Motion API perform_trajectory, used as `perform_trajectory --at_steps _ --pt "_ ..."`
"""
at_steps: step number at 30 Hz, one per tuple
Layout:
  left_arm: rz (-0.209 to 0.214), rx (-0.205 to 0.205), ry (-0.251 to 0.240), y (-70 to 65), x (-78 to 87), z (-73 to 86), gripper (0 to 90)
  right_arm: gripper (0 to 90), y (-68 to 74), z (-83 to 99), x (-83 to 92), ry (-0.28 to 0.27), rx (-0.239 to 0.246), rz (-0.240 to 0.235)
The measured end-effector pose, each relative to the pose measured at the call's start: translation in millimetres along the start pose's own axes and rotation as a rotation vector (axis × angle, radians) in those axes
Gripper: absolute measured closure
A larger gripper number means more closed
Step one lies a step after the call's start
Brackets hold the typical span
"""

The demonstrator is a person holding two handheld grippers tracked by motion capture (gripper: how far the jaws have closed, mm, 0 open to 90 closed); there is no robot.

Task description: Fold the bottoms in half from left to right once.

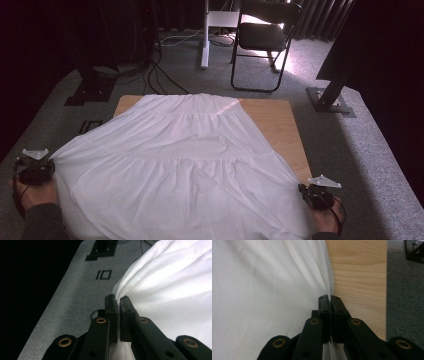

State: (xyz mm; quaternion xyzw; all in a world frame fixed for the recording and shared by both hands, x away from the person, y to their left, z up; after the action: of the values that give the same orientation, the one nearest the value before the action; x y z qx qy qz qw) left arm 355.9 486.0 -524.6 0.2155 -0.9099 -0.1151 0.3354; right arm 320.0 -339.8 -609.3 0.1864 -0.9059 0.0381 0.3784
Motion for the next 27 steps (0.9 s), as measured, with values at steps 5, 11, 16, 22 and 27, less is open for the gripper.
perform_trajectory --at_steps 5,11,16,22,27 --pt "0.108 -0.06 -0.114 -24.1 40.3 -20.4 87.9 87.4 0.0 0.4 -0.1 -0.01 -0.001 -0.013" --pt "0.243 -0.109 -0.207 -54.4 76.1 -37.3 87.8 86.5 2.3 1.2 -0.2 -0.02 0.004 -0.036" --pt "0.4 -0.116 -0.264 -84.2 101.0 -47.4 87.7 86.1 3.7 1.1 -0.6 -0.023 0.005 -0.048" --pt "0.61 -0.134 -0.366 -125.7 145.6 -74.0 87.7 85.5 6.0 0.9 -1.1 -0.026 0.007 -0.061" --pt "0.745 -0.206 -0.475 -170.5 186.2 -108.6 87.7 85.6 6.5 0.7 -1.5 -0.027 0.006 -0.068"
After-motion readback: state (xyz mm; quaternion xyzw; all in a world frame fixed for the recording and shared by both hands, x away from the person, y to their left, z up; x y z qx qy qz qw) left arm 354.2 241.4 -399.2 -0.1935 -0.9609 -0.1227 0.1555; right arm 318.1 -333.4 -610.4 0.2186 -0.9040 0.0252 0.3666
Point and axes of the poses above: each handheld gripper's, and its own axes: x roughly backward along the jaws, z roughly out of its underside, y roughly to its left, the point moved 7 cm from there along -x, roughly forward along the jaws, and after that the axes turned 9 degrees about -z, right-handed, at the moved point
